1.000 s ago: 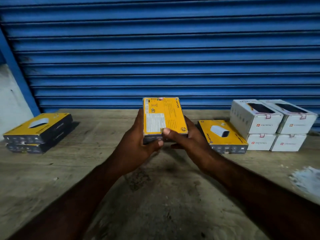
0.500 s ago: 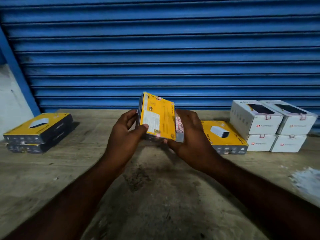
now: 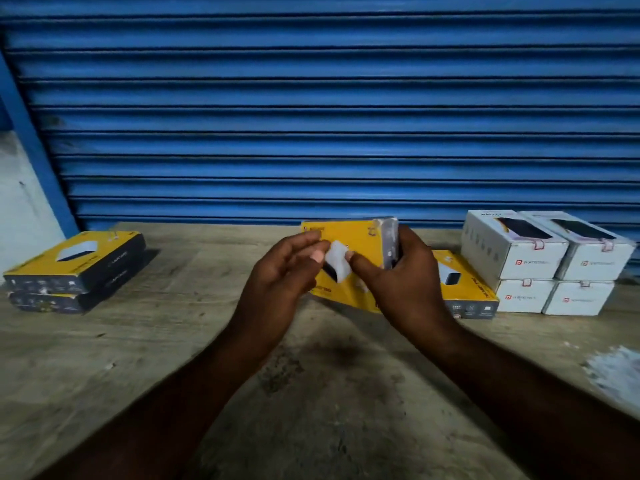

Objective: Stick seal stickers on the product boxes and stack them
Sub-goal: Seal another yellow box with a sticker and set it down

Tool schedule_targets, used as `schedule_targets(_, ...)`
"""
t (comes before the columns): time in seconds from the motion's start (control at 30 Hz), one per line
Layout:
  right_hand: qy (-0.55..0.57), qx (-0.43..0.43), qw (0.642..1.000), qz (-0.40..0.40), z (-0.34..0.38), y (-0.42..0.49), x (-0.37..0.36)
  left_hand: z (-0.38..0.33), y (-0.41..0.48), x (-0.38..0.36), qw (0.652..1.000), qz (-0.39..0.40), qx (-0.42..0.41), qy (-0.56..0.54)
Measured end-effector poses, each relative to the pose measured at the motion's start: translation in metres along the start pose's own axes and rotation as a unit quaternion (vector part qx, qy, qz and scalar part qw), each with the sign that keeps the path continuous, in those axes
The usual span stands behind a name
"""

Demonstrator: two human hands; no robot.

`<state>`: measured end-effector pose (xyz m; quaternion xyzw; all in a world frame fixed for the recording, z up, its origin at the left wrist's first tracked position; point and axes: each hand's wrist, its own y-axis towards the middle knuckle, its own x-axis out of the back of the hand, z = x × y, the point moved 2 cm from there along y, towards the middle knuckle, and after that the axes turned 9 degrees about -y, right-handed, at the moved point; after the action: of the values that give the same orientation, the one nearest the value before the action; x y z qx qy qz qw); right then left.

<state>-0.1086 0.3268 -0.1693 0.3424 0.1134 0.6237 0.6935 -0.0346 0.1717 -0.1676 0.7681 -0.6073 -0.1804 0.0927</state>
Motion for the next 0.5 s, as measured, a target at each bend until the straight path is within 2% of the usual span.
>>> schedule_targets(0.07, 0.049, -0.053, 0.996, -0.047, 0.002, 0.002, 0.002, 0.007, 0.001, 0.001, 0.997, -0.016, -0.014, 0.069)
schedule_targets(0.13, 0.11, -0.124, 0.983, -0.077, 0.001, 0.003, 0.005, 0.013, -0.001, 0.001, 0.993, -0.033, 0.009, 0.114)
schedule_targets(0.2, 0.172, -0.191, 0.963, -0.079, 0.0, 0.004, 0.005, 0.014, -0.004, -0.001, 0.995, -0.041, 0.067, 0.066)
schedule_targets(0.27, 0.197, -0.238, 0.949, -0.067, -0.002, 0.001, 0.002, 0.015, -0.005, -0.005, 0.987, -0.027, 0.147, -0.056)
schedule_targets(0.33, 0.166, -0.25, 0.953, -0.049, -0.001, -0.004, 0.003, 0.017, -0.006, -0.007, 0.973, -0.027, 0.187, -0.134)
schedule_targets(0.43, 0.072, -0.212, 0.975, 0.014, 0.007, -0.001, 0.015, 0.018, -0.004, -0.005, 0.979, -0.05, 0.14, -0.14)
schedule_targets(0.5, 0.073, -0.216, 0.971, 0.072, 0.014, 0.006, 0.025, 0.013, -0.003, -0.002, 0.984, -0.052, 0.103, -0.138)
